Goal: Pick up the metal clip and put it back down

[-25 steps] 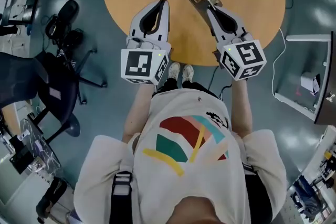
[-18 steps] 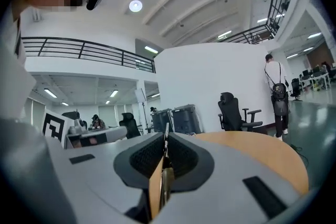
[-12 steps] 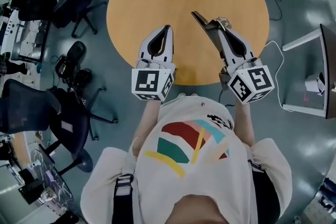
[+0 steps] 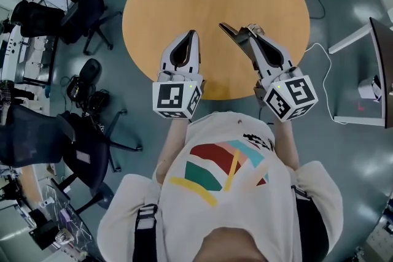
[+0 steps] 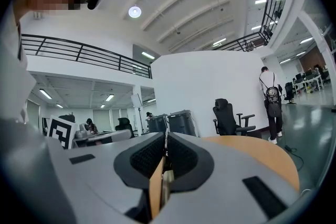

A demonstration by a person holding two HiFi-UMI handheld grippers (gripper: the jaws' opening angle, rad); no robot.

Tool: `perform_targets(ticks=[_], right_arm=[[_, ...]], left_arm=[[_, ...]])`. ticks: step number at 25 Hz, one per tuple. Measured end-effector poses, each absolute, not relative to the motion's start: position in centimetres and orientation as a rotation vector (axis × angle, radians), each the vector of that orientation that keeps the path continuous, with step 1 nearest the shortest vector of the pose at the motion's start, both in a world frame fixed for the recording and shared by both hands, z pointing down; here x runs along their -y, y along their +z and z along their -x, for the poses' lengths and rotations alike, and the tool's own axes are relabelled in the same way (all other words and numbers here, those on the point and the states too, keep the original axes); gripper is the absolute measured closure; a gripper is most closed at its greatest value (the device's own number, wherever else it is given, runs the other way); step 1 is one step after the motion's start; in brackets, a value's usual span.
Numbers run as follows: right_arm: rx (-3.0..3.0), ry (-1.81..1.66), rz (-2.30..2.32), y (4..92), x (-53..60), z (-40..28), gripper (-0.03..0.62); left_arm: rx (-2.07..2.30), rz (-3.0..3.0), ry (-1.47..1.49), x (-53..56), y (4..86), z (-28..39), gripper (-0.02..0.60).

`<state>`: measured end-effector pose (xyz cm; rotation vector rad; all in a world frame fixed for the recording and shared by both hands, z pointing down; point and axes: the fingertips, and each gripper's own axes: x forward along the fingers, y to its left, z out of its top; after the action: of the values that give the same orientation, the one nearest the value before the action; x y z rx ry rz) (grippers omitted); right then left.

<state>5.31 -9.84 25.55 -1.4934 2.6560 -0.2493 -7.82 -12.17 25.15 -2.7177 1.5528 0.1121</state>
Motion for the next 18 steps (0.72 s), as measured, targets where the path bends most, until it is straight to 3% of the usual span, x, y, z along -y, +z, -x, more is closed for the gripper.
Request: perform_targets(ticks=[18], right_arm=[[-2.659,-0.258,1.517,25.9,10.3,-4.8,0.559]], left_arm=[[-1.585,2.718,0.038,12.9,26.0,8.6,0.54]])
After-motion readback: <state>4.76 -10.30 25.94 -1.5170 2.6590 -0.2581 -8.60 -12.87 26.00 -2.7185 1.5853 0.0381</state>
